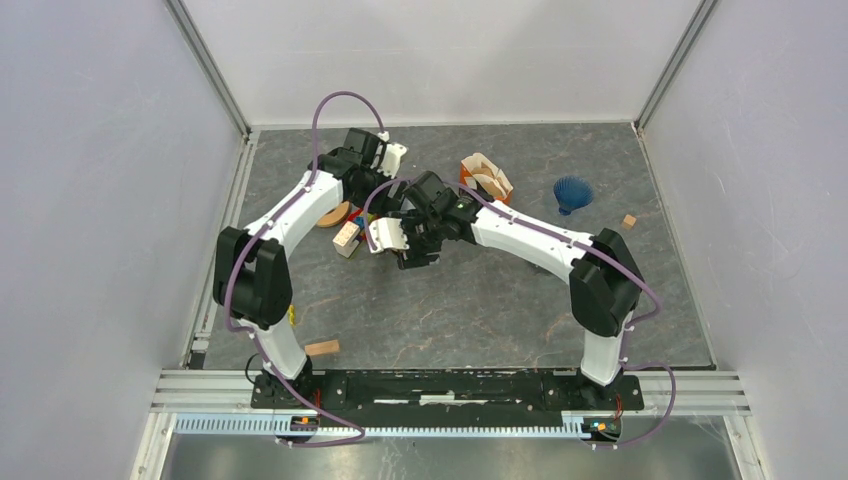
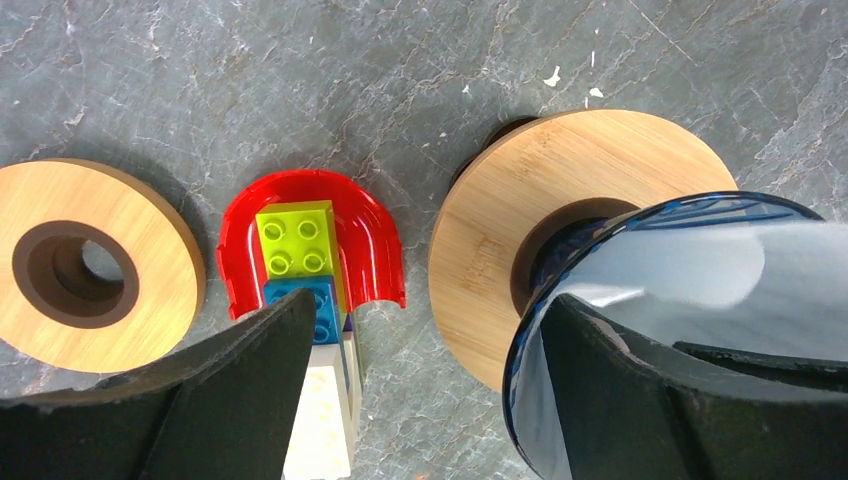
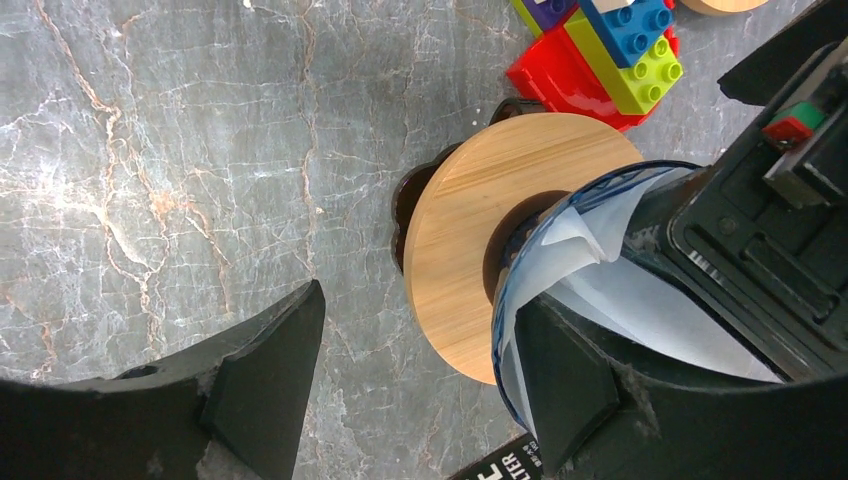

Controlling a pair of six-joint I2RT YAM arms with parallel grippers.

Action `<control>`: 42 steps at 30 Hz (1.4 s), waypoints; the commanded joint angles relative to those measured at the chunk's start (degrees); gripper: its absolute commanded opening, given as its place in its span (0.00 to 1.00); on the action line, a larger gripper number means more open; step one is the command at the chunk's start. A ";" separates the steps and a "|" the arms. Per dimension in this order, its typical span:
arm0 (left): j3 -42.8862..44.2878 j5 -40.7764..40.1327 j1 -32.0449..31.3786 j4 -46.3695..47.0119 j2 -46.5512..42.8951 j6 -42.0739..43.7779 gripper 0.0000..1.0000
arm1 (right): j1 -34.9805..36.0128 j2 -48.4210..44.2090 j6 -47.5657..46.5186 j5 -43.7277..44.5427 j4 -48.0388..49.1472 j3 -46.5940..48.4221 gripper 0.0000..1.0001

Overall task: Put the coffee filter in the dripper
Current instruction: Adjust the coffee filter in the coffee dripper.

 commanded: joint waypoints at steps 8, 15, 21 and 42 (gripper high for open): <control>2.26 0.52 1.28 -0.83 -4.74 4.12 0.92 | -0.42 -4.06 -0.78 -3.06 -1.70 0.10 0.73; 1.23 0.96 1.35 -0.99 -5.63 5.57 0.93 | -0.70 -4.53 -1.60 -3.17 -3.07 -0.84 0.71; 0.46 0.88 1.44 -1.03 -6.14 7.36 0.94 | -0.88 -5.28 -2.69 -3.01 -4.19 -1.72 0.70; -0.40 4.65 1.57 -0.74 -6.85 10.20 0.98 | -1.22 -5.99 0.22 -4.59 -0.89 1.05 0.75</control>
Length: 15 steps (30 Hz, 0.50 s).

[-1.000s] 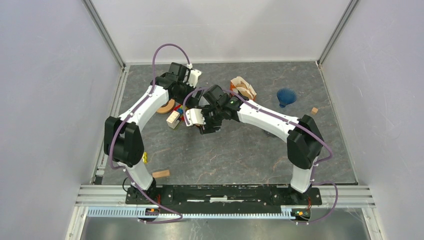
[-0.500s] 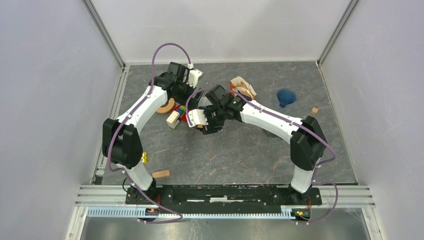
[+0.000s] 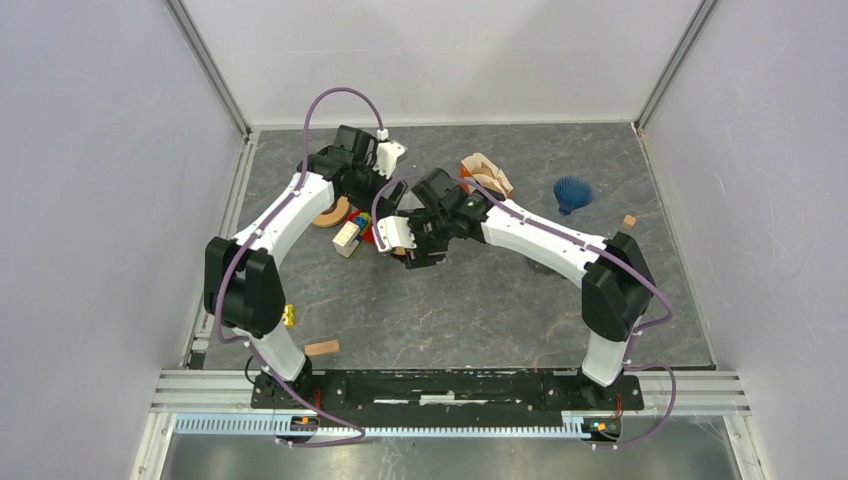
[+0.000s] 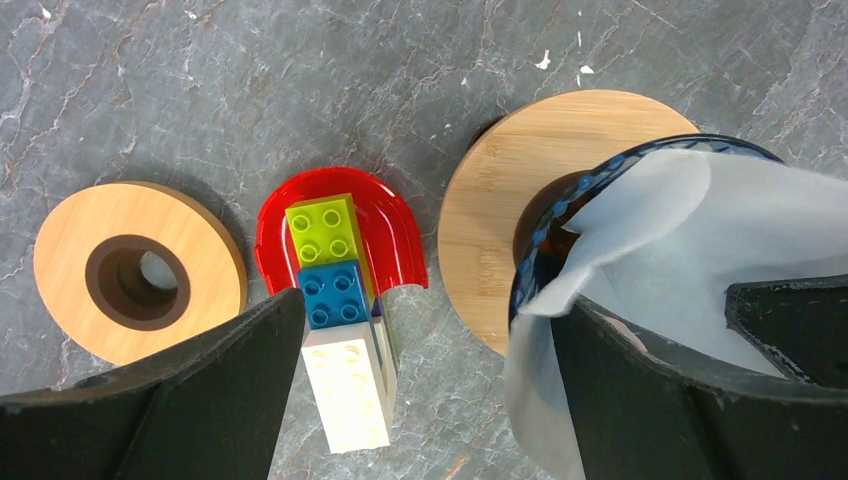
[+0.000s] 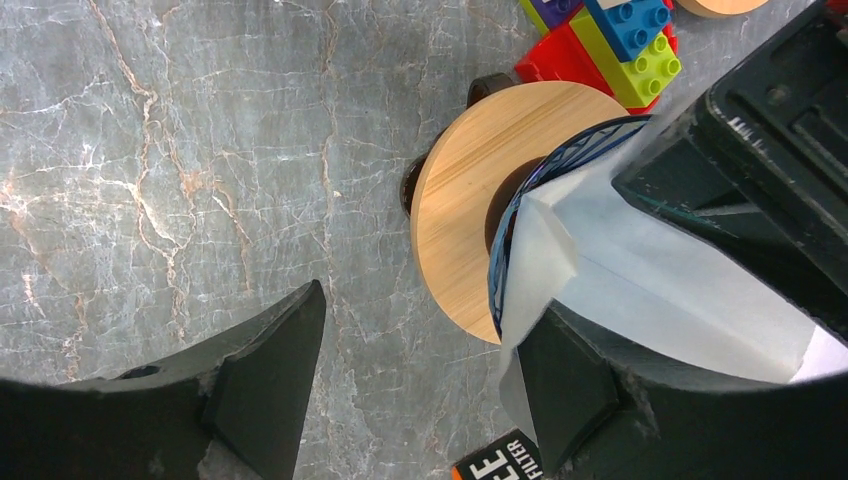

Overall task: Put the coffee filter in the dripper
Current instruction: Adjust the coffee filter in the coffee dripper.

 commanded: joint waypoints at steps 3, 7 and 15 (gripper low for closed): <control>-0.33 3.99 0.35 1.43 -4.16 1.14 1.00 | -0.21 -2.13 2.05 -2.25 1.61 3.10 0.75; -1.79 4.92 0.36 3.58 -5.92 0.33 1.00 | -0.11 -1.77 2.91 -2.32 1.78 3.91 0.76; -4.48 4.20 0.38 6.63 -9.24 0.01 1.00 | -0.15 -1.84 3.81 -1.83 2.48 4.97 0.77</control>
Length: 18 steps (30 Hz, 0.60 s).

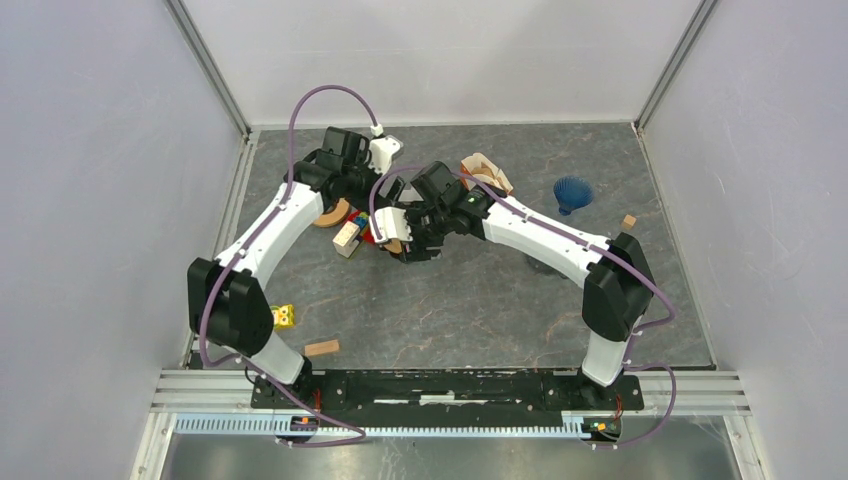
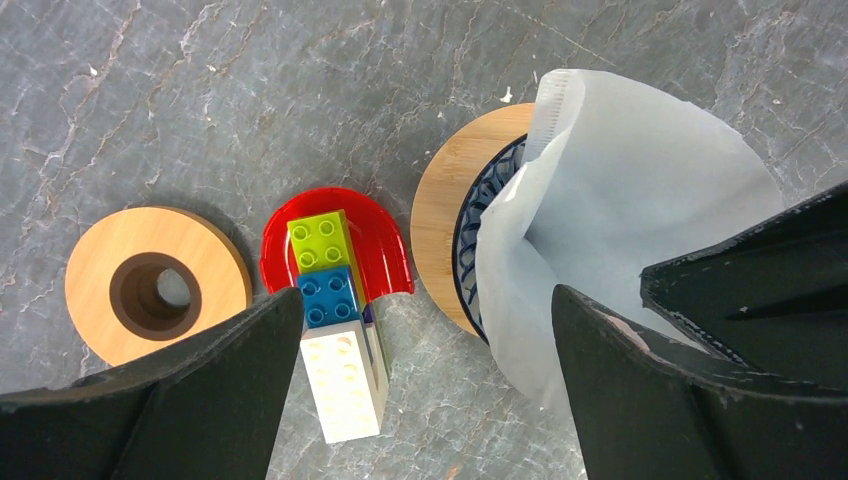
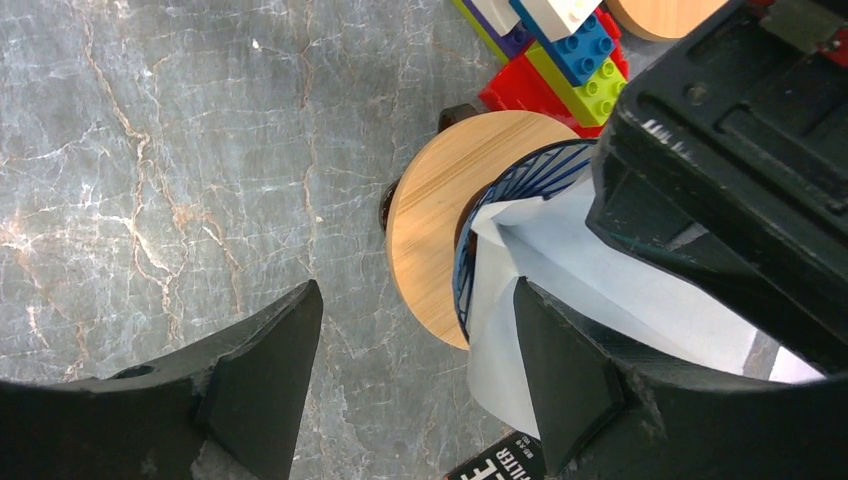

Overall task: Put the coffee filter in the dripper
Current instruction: Adjust the coffee filter in the coffee dripper.

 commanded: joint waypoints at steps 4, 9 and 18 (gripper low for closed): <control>-2.13 0.63 0.41 4.15 -3.98 0.15 1.00 | -0.06 -1.62 0.95 -1.31 1.33 2.98 0.77; -2.89 0.70 0.39 4.14 -5.55 -0.38 1.00 | 0.20 -1.51 0.95 -3.02 0.65 3.50 0.76; -5.73 -0.72 0.35 4.47 -6.55 -0.17 1.00 | 0.73 -1.58 0.19 -5.11 -0.73 1.19 0.72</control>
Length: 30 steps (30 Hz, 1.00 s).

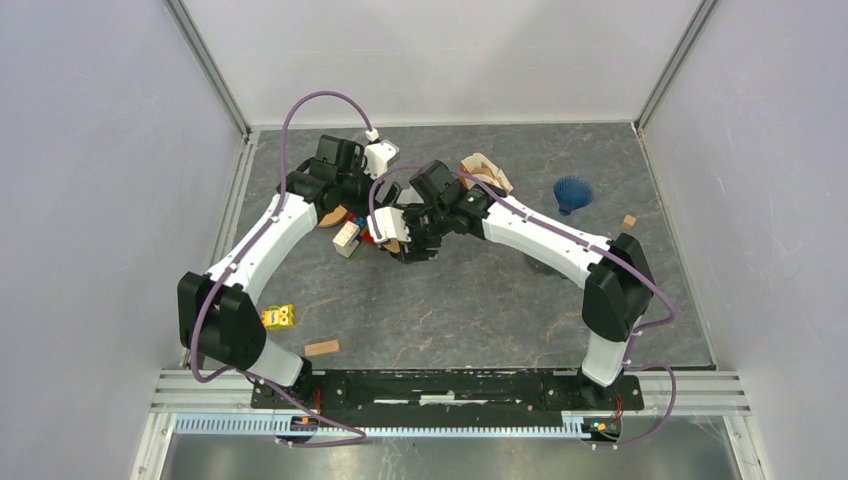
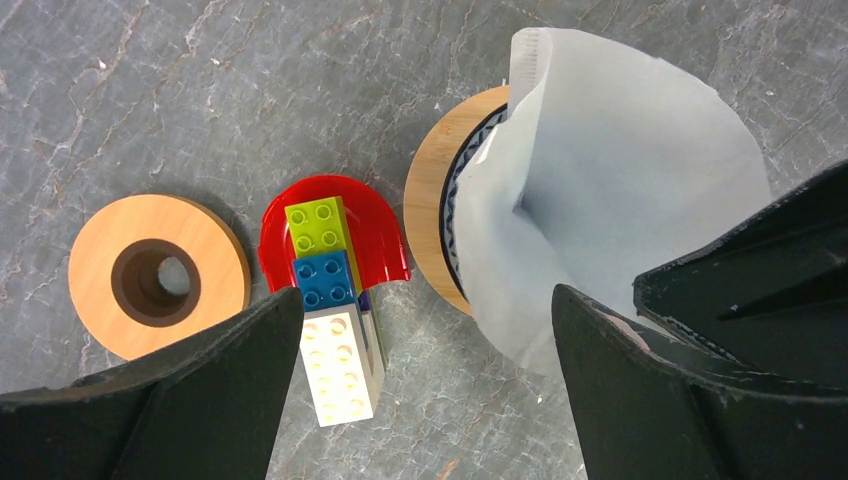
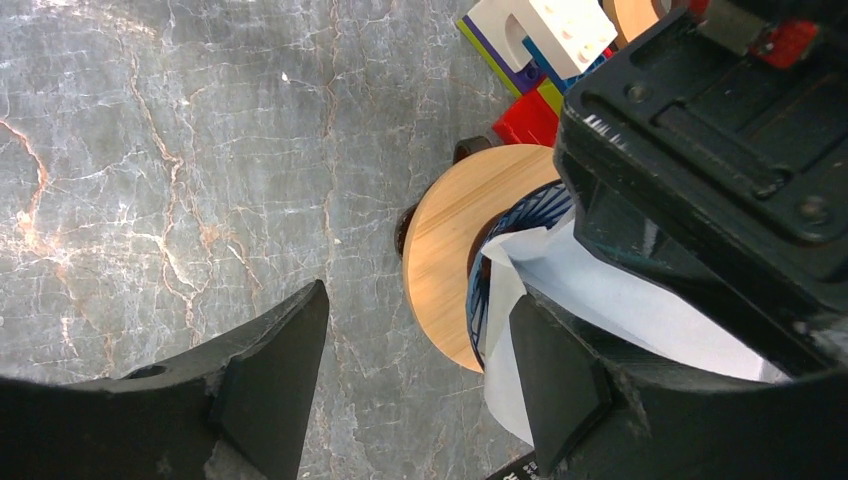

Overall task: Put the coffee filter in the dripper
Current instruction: Adjust the coffee filter in the coffee dripper, then move the coffee server to the center of the board.

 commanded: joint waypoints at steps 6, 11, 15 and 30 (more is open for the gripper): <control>-1.99 -1.46 0.39 2.76 -0.19 0.73 1.00 | 0.31 -1.73 -1.48 -0.94 -0.86 -1.76 0.70; -2.82 -2.09 0.39 3.34 0.23 1.37 1.00 | 0.06 -1.00 -2.33 0.16 -1.53 -2.19 0.69; -2.76 -2.23 0.39 3.27 0.37 2.03 1.00 | -0.24 -0.63 -2.54 0.45 -1.65 -1.61 0.69; 1.23 -1.46 0.37 2.16 -0.37 2.45 1.00 | -1.66 -4.30 2.74 -1.33 1.27 0.74 0.83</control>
